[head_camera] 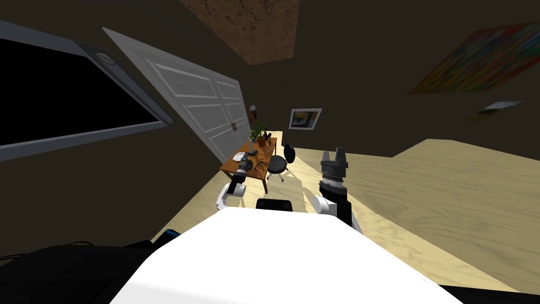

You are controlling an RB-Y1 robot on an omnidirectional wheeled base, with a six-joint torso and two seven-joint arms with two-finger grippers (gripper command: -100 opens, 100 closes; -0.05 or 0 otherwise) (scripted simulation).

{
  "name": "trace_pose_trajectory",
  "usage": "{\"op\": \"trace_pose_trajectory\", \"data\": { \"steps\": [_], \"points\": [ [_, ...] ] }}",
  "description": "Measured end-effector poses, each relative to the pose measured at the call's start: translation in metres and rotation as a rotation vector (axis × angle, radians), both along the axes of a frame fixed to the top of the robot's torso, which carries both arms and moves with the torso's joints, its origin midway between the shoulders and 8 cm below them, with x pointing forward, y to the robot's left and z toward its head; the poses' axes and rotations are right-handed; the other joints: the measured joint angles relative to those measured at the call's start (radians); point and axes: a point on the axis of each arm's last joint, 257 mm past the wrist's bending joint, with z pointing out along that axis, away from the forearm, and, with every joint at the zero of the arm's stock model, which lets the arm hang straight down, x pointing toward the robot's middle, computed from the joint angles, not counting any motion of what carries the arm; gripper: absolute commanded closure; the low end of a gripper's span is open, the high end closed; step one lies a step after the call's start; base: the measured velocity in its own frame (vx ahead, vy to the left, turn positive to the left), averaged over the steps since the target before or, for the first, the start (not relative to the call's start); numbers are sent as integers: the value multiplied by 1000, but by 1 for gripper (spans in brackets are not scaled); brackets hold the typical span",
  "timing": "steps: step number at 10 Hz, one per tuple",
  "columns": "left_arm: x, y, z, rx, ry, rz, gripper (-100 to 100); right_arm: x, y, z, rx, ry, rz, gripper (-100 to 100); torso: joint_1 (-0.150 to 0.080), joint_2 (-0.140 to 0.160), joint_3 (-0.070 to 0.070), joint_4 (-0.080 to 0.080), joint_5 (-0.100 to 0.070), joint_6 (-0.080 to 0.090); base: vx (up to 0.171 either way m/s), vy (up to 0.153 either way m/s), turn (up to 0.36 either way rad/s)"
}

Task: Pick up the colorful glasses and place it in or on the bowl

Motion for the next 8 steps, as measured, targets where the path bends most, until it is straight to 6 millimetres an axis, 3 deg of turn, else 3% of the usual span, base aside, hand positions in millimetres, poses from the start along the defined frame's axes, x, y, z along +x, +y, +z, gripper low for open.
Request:
{"op": "trace_pose_trajectory", "data": {
  "steps": [8],
  "points": [
    [25, -2, -102, 4, 289, 17, -100, 0, 0, 0, 0, 0, 0, 0, 0, 0, 0, 0, 0, 0, 17, 1, -44]
  ]
}}
